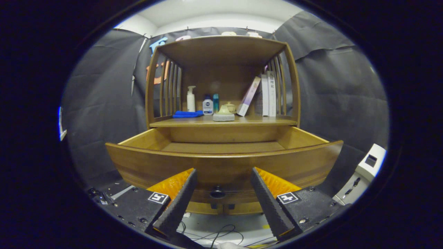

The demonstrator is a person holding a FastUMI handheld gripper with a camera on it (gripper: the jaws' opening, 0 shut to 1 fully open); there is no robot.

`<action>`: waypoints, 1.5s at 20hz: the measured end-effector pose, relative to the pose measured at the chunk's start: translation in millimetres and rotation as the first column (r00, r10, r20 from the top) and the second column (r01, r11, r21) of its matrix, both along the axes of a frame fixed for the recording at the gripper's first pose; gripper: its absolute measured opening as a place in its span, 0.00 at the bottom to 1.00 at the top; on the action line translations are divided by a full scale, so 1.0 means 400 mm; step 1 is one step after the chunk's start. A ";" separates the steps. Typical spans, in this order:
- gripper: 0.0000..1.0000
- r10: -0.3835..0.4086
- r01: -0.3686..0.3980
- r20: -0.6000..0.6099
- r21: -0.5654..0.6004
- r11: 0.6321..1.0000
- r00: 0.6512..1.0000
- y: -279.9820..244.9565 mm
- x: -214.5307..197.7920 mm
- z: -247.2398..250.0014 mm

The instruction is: Pull open the drawer, take out the items inside it, and place them on the countertop above the cabinet.

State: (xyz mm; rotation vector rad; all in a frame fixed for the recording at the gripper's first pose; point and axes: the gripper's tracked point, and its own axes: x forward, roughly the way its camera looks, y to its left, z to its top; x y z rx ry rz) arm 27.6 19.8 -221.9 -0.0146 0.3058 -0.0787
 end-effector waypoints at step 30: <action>0.99 -0.036 0.036 0.016 0.012 0.999 0.999 0.013 0.443 -0.002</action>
